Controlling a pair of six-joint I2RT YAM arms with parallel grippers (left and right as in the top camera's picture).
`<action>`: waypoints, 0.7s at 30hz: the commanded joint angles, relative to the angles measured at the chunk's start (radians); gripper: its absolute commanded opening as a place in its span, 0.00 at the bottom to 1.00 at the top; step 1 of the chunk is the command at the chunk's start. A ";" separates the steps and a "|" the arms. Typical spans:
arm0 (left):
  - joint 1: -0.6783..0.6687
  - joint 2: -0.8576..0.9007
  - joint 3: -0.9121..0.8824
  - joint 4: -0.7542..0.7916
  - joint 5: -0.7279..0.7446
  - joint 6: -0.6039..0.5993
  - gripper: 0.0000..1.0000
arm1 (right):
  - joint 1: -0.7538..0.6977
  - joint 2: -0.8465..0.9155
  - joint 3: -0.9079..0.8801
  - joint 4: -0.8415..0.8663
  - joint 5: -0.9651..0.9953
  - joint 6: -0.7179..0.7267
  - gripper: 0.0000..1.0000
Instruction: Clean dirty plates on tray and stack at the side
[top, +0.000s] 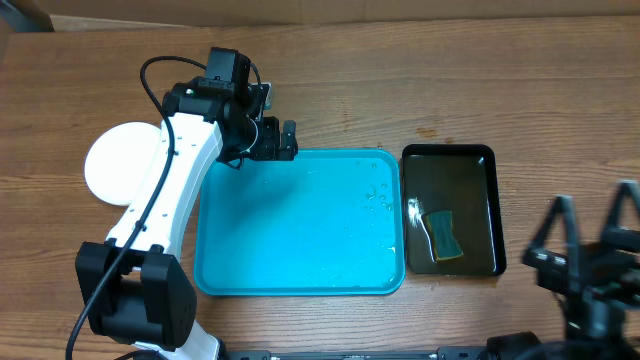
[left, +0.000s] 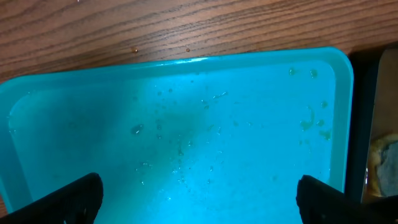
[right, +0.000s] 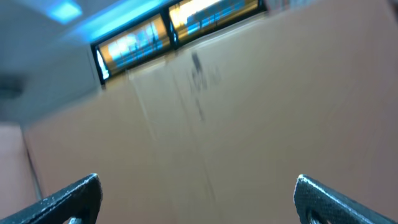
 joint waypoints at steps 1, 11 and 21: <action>-0.001 -0.019 0.019 0.000 -0.005 0.022 1.00 | -0.006 -0.076 -0.181 0.126 -0.061 -0.026 1.00; -0.001 -0.019 0.019 0.000 -0.005 0.021 1.00 | -0.005 -0.148 -0.452 0.236 -0.097 -0.026 1.00; -0.001 -0.019 0.019 0.000 -0.005 0.022 1.00 | -0.007 -0.148 -0.558 0.113 -0.111 -0.035 1.00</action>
